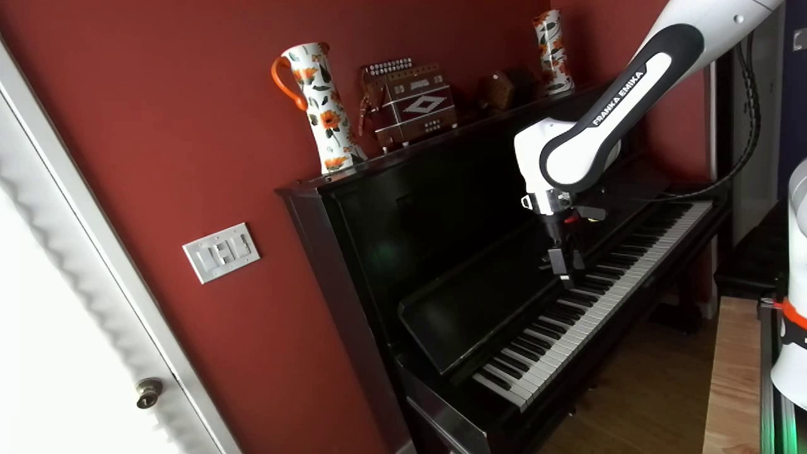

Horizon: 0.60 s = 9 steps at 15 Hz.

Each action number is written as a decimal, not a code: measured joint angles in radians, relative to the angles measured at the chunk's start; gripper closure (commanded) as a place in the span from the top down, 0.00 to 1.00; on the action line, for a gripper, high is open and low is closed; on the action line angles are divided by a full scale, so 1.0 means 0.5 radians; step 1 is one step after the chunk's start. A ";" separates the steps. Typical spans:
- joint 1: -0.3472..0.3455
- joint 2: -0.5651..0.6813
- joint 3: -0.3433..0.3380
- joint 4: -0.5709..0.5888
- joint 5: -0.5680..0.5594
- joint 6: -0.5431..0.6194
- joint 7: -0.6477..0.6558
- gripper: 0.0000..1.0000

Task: Press one white key on the left side of the piano

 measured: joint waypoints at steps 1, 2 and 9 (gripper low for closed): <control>0.008 -0.034 0.001 0.000 0.000 -0.029 0.016 1.00; 0.017 -0.067 0.003 0.000 0.002 -0.062 0.031 1.00; 0.068 -0.198 0.016 -0.008 0.013 -0.140 0.081 1.00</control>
